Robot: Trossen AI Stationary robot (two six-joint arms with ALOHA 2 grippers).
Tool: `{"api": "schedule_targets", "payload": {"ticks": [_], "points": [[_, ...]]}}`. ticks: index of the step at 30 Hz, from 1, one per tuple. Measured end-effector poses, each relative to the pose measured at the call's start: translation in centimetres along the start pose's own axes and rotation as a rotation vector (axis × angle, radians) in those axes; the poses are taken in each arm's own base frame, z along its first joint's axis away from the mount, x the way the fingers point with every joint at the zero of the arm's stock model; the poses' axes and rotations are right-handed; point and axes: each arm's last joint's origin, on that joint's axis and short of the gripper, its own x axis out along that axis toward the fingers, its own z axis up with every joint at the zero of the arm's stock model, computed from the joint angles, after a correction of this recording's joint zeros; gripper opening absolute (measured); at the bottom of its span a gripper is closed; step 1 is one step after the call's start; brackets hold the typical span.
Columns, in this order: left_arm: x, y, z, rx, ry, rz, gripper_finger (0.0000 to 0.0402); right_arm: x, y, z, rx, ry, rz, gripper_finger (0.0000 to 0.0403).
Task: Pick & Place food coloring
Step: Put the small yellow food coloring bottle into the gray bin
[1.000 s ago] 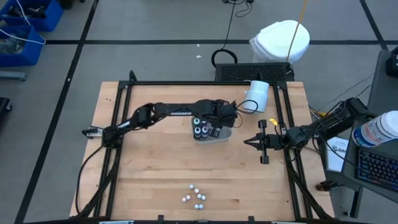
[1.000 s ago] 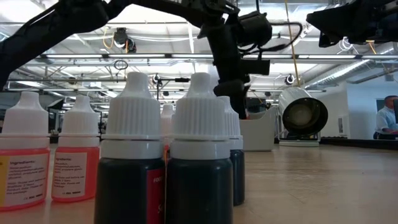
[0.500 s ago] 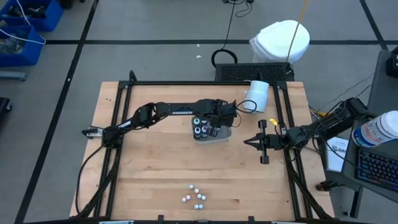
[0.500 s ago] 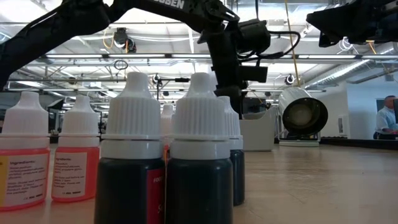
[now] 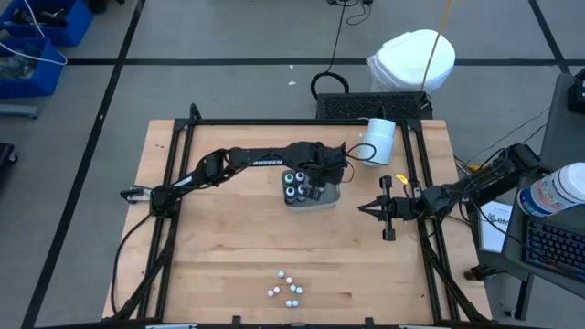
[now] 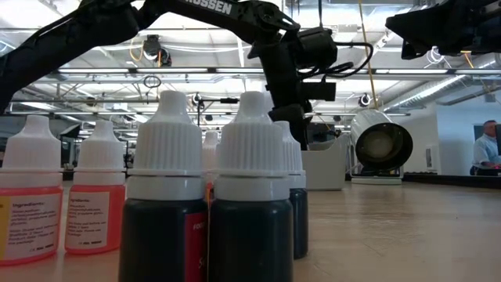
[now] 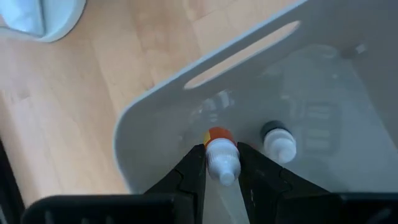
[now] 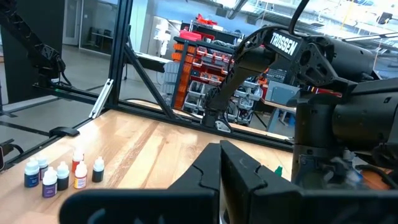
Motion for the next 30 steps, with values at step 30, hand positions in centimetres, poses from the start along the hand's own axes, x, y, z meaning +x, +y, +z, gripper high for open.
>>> {"api": "schedule_targets", "payload": {"ticks": [30], "points": [[1.5, 0.9, -0.6, -0.054, -0.014, -0.026, 0.0081, 0.0, 0.0, 0.0, -0.005, 0.001, 0.0, 0.0]]}}
